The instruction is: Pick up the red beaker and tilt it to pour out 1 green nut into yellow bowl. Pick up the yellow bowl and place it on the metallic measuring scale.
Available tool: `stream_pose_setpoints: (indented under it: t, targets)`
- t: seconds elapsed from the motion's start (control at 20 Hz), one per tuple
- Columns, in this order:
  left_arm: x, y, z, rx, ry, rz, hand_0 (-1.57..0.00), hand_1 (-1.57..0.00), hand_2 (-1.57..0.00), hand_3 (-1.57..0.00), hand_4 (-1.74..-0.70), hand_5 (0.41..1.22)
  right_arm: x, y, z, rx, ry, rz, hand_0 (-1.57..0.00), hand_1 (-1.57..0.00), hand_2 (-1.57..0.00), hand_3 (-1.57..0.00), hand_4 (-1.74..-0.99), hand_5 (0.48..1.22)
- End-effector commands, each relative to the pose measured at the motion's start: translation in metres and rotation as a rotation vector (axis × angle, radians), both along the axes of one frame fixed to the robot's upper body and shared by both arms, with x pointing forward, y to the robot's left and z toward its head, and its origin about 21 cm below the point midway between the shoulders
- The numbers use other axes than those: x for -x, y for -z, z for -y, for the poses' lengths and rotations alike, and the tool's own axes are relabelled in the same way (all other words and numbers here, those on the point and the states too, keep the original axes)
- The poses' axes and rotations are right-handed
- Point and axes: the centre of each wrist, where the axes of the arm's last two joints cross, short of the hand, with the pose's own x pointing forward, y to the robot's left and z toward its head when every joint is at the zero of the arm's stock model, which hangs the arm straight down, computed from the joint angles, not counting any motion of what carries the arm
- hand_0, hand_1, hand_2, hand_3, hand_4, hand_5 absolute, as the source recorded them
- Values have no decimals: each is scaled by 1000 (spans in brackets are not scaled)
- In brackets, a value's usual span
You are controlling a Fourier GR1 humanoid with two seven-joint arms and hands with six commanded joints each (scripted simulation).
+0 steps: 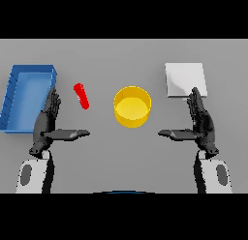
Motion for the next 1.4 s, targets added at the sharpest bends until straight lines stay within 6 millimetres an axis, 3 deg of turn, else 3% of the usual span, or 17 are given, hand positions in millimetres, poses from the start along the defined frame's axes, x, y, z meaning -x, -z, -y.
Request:
stream_pose_setpoints:
  t: [0.0,0.25,0.3,0.4,0.65,0.9,1.0,1.35]
  targets:
    - [1,0,0,1,-1,2,1,1,1,1,-1141,660,0,0,0,-1,1,1,1,1,1,1,-1071,578]
    - [14,3,1,-2,9,8,1,1,1,1,-1141,660,5,1,-3,-3,-1,10,1,1,1,1,-1071,578]
    - [28,-4,2,-74,44,58,1,1,1,1,-1141,660,10,-5,0,152,-11,88,1,1,1,1,-1071,578]
    - [39,-17,8,-155,82,78,1,1,1,1,-1144,660,23,-8,-7,294,-29,153,1,1,1,1,-1066,576]
    - [45,-28,9,-200,105,24,1,1,1,1,-1139,652,28,-14,-8,318,-51,150,1,1,1,1,-1118,600]
    - [18,-13,14,-204,119,-54,1,1,1,1,-1145,643,26,-17,-12,266,-88,152,1,1,1,1,-1189,626]
    - [3,-8,7,-208,112,-63,1,1,1,1,-1169,648,23,-19,-9,251,-81,155,1,1,1,1,-1209,627]
    - [-46,5,12,-236,143,-50,1,1,1,1,-1183,637,27,-14,-9,249,-90,148,1,1,1,1,-1227,625]
